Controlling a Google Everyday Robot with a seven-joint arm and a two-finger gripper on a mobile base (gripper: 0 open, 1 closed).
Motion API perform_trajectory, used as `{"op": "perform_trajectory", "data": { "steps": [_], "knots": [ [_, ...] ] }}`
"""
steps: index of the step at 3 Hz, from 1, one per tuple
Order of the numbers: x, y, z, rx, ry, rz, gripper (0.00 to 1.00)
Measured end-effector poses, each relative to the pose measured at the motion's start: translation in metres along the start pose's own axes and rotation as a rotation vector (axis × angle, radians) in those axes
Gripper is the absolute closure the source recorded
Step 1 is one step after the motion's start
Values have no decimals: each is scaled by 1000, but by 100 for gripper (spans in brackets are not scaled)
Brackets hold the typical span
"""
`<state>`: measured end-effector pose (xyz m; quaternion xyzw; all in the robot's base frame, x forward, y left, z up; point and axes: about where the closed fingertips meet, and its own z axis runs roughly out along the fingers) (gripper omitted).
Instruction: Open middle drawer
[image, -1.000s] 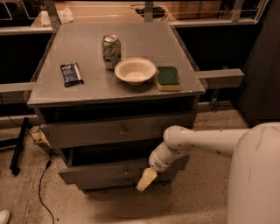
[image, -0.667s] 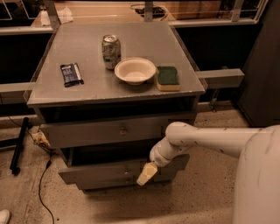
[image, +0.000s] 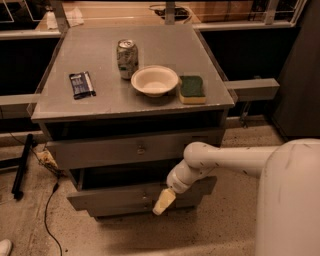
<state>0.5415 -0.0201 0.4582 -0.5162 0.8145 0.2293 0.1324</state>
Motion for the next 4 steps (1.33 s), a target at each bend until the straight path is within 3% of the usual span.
{"op": "perform_trajectory", "data": {
  "steps": [2,4],
  "knots": [
    [-11,-31,28,15,20,-11,0],
    [16,-3,20,-34,38,45,0]
  ]
}}
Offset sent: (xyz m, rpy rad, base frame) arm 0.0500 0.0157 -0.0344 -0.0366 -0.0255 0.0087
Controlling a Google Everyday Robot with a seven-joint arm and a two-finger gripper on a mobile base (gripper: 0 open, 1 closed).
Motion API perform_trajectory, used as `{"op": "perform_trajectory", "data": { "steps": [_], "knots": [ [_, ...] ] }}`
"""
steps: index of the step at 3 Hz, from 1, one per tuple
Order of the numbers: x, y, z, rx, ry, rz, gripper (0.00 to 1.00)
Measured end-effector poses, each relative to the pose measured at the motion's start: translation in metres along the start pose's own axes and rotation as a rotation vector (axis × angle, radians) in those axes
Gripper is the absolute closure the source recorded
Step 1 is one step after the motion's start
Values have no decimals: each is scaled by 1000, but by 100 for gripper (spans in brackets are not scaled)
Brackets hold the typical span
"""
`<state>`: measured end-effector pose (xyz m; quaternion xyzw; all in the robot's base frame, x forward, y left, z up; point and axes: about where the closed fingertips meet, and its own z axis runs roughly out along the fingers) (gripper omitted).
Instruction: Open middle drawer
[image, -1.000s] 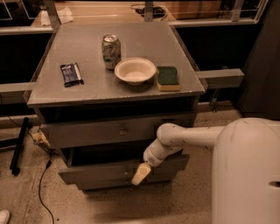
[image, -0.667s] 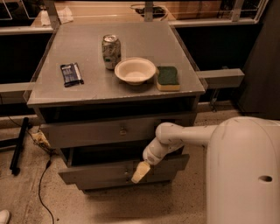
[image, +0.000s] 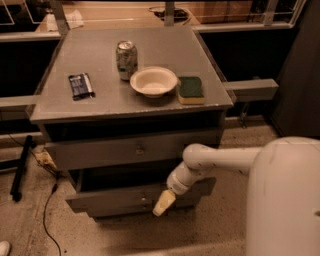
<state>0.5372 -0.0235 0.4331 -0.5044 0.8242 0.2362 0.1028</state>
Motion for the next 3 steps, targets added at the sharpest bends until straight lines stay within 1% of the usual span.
{"op": "perform_trajectory", "data": {
  "steps": [3],
  "knots": [
    [8,7,-8,-6,9,23,0]
  ]
}}
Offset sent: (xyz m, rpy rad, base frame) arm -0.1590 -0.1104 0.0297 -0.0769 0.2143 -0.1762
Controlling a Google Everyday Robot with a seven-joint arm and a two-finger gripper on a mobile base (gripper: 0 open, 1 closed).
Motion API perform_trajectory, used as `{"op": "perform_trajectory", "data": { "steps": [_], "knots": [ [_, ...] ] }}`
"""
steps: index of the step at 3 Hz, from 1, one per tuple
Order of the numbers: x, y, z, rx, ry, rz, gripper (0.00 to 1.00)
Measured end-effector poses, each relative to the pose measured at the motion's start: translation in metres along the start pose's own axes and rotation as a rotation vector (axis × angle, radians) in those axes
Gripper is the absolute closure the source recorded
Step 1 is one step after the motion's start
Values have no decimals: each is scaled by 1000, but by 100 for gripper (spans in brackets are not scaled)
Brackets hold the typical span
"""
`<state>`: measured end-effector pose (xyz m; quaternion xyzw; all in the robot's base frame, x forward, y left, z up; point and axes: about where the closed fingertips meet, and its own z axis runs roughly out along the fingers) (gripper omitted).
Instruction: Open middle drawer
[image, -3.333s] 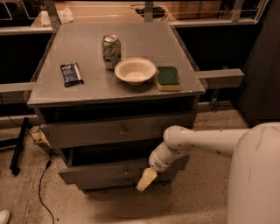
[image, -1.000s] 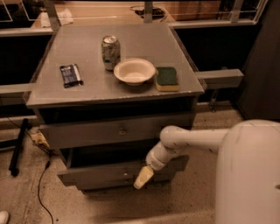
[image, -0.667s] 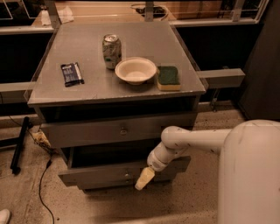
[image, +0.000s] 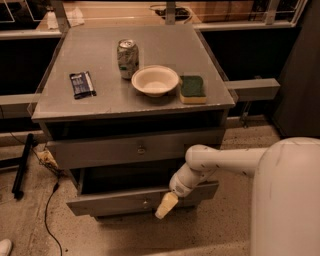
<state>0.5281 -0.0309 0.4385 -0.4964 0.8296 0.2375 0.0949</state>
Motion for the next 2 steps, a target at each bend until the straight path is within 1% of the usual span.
{"op": "perform_trajectory", "data": {
  "steps": [1,2],
  "knots": [
    [7,5,-3,-4,7,16,0],
    [6,5,-3,-4,9,18,0]
  ]
}}
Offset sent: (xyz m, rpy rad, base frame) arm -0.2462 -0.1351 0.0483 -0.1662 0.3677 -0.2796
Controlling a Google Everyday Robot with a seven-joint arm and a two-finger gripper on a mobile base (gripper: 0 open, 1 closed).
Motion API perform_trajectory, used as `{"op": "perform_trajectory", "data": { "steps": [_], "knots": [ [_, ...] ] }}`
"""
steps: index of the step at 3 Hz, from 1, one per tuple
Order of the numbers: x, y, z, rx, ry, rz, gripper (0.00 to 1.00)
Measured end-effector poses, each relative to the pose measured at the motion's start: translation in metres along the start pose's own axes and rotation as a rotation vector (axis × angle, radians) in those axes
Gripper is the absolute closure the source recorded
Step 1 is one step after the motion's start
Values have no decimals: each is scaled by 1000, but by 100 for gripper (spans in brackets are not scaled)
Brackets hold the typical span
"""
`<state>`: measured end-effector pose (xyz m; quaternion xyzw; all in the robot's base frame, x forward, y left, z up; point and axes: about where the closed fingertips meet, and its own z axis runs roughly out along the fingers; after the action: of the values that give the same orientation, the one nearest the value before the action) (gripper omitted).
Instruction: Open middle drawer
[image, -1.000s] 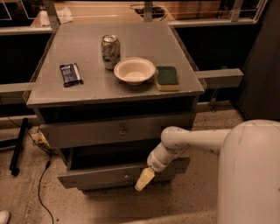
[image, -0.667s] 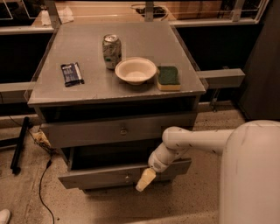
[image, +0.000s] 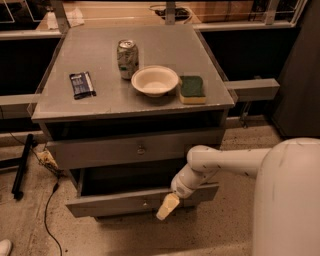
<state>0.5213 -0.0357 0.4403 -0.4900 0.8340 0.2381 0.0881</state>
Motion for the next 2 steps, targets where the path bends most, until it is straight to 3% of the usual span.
{"op": "perform_trajectory", "data": {
  "steps": [2],
  "knots": [
    [4,6,-7,-11,4,25,0]
  ]
}}
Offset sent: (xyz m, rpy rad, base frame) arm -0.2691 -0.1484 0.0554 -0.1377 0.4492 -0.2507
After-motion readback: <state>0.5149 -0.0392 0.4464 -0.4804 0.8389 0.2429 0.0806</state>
